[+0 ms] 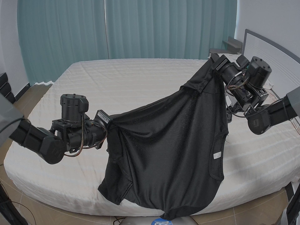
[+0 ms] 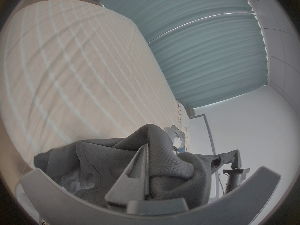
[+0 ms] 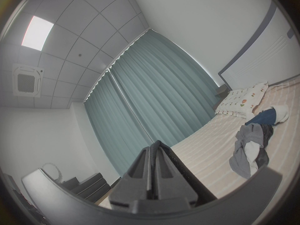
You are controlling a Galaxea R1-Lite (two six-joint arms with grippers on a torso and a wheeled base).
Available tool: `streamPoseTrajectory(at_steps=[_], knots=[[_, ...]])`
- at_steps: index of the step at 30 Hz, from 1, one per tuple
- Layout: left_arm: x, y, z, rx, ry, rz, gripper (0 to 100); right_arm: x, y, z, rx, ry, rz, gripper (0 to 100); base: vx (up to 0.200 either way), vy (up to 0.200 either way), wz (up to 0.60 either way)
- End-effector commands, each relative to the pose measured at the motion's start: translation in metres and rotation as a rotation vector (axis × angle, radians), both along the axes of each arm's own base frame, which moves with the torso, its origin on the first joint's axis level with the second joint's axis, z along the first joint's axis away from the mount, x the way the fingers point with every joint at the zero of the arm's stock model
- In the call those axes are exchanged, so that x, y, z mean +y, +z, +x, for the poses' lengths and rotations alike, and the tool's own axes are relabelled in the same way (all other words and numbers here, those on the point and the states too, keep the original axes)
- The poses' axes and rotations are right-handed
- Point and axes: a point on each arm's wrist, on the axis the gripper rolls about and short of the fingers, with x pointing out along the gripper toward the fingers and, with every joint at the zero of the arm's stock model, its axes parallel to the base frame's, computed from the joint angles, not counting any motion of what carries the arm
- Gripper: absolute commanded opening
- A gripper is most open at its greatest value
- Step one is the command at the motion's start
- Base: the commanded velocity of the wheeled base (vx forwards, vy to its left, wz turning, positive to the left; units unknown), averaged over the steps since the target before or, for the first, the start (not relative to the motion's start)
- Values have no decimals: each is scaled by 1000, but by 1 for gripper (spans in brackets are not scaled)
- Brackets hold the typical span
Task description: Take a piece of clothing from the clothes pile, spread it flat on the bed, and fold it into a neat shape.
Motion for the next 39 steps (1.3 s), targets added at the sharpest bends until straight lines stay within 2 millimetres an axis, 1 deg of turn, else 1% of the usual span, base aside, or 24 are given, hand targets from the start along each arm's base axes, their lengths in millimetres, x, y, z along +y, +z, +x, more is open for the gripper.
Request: streamPoseTrajectory(at_steps=[1,2,4,5,7,8,9,10,11,12,14,15,17,18,19,21,23,25,28,30,32,34,38,39], knots=[[-2,-44,35,89,36,24,0,16,-25,35,3,-14,-42,0,0,0,0],[-1,-46,38,93,44,18,0,17,-25,39,-1,-14,-40,0,0,0,0],[0,-51,45,106,65,-5,0,21,-33,47,6,-14,-43,0,0,0,0],[0,-53,49,110,74,-17,0,22,-39,51,19,-13,-48,0,0,0,0],[-2,-61,56,126,86,-33,0,26,-59,60,61,-18,-61,0,0,0,0],[-2,-62,57,128,87,-34,0,26,-63,62,67,-21,-63,0,0,0,0],[-3,-70,62,141,93,-37,0,26,-83,69,103,-35,-73,0,0,0,0],[-4,-72,64,144,95,-36,0,26,-90,71,115,-41,-77,0,0,0,0],[-4,-77,67,151,98,-37,0,26,-104,75,141,-51,-85,0,0,0,0],[-5,-82,69,160,100,-36,0,27,-113,78,159,-53,-91,0,0,0,0],[-5,-87,73,163,106,-40,0,25,-129,82,200,-62,-108,0,0,0,0],[-6,-89,75,158,112,-44,0,24,-135,84,212,-67,-112,100,0,0,0],[-7,-89,78,137,120,-58,0,24,-147,87,230,-66,-120,100,0,0,0],[-7,-88,78,131,121,-63,100,23,-151,88,237,-66,-123,100,0,0,0],[-7,-88,79,122,123,-72,100,23,-161,89,257,-63,-132,100,0,0,0],[-7,-90,79,123,125,-68,100,22,-172,89,279,-61,-143,100,0,0,0],[-7,-90,79,122,127,-66,100,19,-178,87,306,-64,-151,100,0,0,0],[-3,-90,80,118,148,-59,100,10,-184,86,338,-78,-161,100,0,0,0],[5,-90,84,105,194,-38,100,0,-200,79,429,-84,-194,100,0,0,0],[11,-93,85,106,199,1,100,-8,-207,69,493,-57,-220,100,0,0,0],[15,-96,85,101,191,45,100,-15,-210,63,524,-34,-230,100,0,0,0],[18,-99,86,103,190,63,100,-22,-208,60,545,-29,-231,100,0,0,0],[29,-98,91,94,201,79,100,-39,-204,63,558,-65,-208,100,0,0,0],[32,-97,93,87,196,97,100,-43,-199,66,542,-80,-182,100,0,0,0]])
